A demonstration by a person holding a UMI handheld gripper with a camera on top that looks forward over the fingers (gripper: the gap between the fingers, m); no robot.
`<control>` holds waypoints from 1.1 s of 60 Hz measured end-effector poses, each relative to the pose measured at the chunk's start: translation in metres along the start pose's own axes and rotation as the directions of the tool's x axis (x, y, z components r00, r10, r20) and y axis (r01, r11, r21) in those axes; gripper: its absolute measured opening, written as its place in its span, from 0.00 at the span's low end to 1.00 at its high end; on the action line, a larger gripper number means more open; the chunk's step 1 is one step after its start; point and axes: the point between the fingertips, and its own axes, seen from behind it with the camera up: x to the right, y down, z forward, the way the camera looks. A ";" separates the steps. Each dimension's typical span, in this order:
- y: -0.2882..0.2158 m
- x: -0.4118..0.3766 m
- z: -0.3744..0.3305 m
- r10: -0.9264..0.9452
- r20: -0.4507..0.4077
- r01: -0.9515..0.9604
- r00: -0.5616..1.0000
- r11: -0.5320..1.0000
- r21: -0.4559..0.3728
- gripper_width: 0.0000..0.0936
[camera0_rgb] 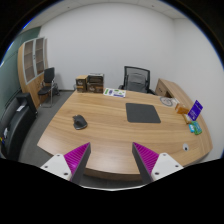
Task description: Arrange mouse
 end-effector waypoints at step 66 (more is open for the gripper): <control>-0.019 -0.185 0.270 -0.060 0.012 0.060 0.998 0.998 0.002 0.92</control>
